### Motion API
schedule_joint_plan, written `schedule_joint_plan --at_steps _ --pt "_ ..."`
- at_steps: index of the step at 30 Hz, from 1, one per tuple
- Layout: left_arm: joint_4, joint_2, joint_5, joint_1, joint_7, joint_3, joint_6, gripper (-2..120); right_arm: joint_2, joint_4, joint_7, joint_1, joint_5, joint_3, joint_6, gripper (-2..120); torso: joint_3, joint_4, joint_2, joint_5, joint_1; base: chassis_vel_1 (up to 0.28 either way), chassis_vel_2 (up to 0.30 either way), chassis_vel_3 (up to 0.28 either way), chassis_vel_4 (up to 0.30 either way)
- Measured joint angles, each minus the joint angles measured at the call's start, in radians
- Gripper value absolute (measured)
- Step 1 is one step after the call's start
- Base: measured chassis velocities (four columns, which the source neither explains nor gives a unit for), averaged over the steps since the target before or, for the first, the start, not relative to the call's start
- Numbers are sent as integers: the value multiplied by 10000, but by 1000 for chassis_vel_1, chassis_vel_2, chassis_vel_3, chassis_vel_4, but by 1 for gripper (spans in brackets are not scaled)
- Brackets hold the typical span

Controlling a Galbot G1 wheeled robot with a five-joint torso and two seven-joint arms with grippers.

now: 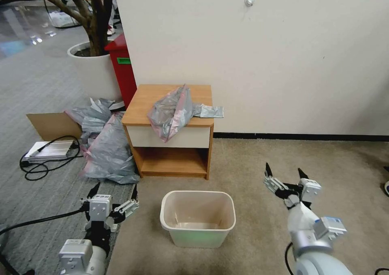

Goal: Pick up the garbage bag from the table and place it over the trash can.

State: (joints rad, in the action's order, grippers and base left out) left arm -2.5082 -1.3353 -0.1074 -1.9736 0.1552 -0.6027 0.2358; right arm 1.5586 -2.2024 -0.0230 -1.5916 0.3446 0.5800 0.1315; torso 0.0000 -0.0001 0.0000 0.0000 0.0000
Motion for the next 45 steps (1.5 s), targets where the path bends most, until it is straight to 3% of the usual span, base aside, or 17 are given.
schedule_joint_plan --at_steps 4,6,12,18,21,30,34,41,43,45 --pt "19 86 -356 4 -92 -77 -135 100 -383 719 -7 1069 1528 -211 126 100 0 0 0 1 0 0 0 0 0" --pt "35 75 -492 -34 -174 -126 -174 100 -607 1613 -97 2232 2992 -476 289 100 1 1 -1 0 0 0 0 0 0" --pt "52 -157 -499 -172 -225 -268 -181 100 -497 3749 -294 4518 4601 -903 330 100 2 3 0 -1 0 0 0 0 0" --pt "62 -230 -481 -245 -226 -546 -180 100 -240 4860 -401 5676 5690 -1128 480 100 2 3 -1 0 0 0 0 0 0" --pt "67 -251 -481 -286 -226 -771 -180 100 44 5934 -455 6608 6887 -1253 731 100 2 3 -1 -1 0 0 0 0 0" --pt "74 -399 -440 -287 -226 -719 -179 100 303 7095 -530 7564 8657 -1263 1105 97 1 2 -1 -1 0 0 0 0 0" --pt "75 -425 -428 -272 -227 -703 -180 100 332 7357 -529 7784 8862 -1262 1124 89 1 1 -1 0 0 0 0 0 0" --pt "79 -466 -408 -252 -233 -687 -196 100 396 7466 -515 7913 8935 -1294 1194 64 1 1 -1 0 0 0 0 0 0" --pt "81 -482 -318 -242 -232 -682 -226 100 407 7472 -515 7913 8927 -1335 1195 52 1 1 -1 0 0 0 0 0 0" --pt "81 -488 -221 -240 -232 -684 -281 100 409 7472 -515 7911 8920 -1353 1195 48 1 1 -1 0 0 0 0 0 0"
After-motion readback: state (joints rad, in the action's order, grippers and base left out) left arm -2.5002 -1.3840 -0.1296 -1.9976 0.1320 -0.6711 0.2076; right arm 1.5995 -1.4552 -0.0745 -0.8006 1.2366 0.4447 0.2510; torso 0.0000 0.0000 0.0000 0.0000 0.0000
